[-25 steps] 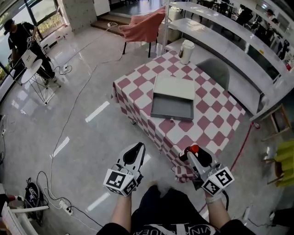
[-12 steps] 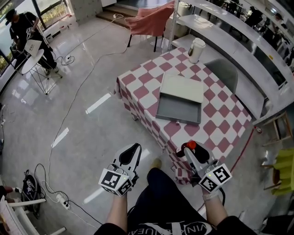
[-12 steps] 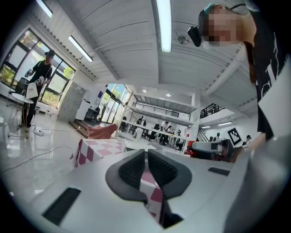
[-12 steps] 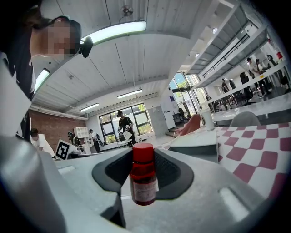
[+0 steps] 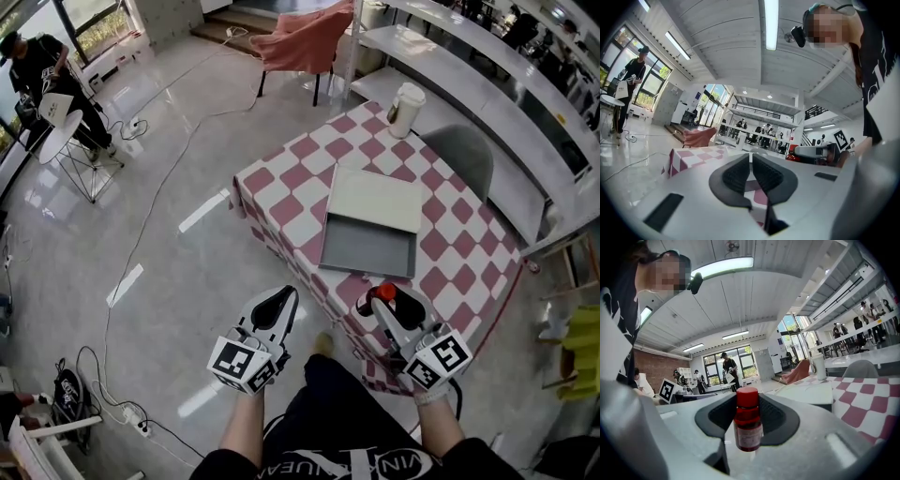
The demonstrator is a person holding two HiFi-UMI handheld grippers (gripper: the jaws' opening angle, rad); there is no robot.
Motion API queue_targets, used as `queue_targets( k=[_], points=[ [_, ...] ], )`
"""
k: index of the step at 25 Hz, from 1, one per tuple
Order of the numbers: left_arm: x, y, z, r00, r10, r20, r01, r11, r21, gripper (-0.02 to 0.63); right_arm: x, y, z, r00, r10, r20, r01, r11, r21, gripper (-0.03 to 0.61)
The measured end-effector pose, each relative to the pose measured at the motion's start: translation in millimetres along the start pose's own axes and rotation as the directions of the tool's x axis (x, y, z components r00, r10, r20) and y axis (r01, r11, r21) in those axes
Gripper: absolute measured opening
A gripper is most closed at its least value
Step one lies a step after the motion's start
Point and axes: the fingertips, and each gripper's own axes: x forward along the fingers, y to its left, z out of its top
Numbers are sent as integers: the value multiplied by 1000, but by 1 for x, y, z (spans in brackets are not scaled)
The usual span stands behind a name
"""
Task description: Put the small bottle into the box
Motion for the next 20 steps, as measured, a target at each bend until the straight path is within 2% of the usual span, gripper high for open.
queue_targets(
  k=[15, 20],
  points=[
    [57, 28, 2, 997, -34, -66, 35, 999, 14, 26, 42, -45, 7, 1000, -21, -11, 22, 999, 29, 141],
    [63, 36, 0, 997, -22, -68, 22, 1000, 8, 26, 49, -53, 3, 999, -32, -27, 32, 999, 28, 141]
  ],
)
